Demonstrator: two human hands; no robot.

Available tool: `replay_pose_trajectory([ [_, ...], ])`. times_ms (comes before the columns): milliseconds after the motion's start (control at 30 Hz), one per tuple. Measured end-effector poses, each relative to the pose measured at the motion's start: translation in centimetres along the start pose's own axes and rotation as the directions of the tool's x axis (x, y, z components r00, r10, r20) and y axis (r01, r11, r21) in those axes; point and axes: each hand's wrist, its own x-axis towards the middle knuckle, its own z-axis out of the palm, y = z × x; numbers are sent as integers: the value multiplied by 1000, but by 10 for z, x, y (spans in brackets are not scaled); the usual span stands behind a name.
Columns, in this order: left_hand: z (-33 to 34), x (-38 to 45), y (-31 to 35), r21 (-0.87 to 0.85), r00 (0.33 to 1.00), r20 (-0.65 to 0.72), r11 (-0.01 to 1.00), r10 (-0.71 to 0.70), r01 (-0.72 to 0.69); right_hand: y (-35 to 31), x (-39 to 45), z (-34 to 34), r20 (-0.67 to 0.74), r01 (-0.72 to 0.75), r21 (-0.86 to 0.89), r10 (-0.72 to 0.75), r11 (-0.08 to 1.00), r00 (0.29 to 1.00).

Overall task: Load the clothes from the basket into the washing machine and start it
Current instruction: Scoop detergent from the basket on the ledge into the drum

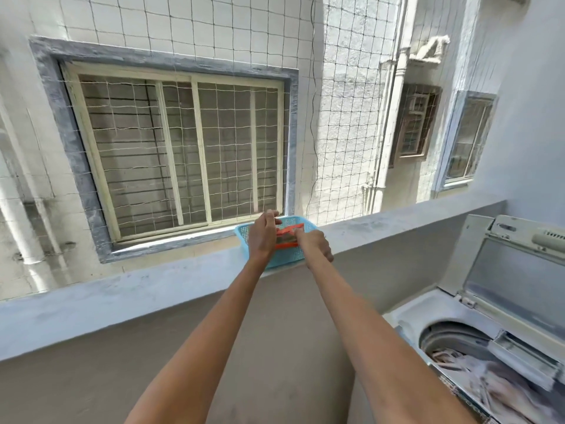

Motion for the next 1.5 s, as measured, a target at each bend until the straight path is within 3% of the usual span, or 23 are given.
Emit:
replay_pose_trajectory([
  [400,5,-8,15,87,1000,15,996,26,-27,0,6,-1,-1,0,-56,0,998,1000],
  [633,14,-14,23,154,979,30,966,204,-206,9,11,-2,-44,31,8,-31,999,999],
  [833,68,-26,22,143,932,185,930,311,-338,39,33,-40,-133,159,184,-136,970,982],
  [933,120,-41,5,91,930,294,963,218,-255,74,51,-63,-183,129,174,-97,976,978],
  [1100,218,-85,-52,125,903,430,990,5,-64,167,95,-101,-241,-57,146,92,988,966],
  [1233,299,-116,-97,232,815,548,970,-188,68,250,129,-136,-290,-172,156,212,973,933],
  [1367,371,-148,-121,317,728,645,948,-233,23,325,160,-175,-360,-327,184,373,927,855],
  [1500,431,-179,-139,316,617,764,943,-190,-100,396,184,-211,-447,-381,123,394,916,803],
])
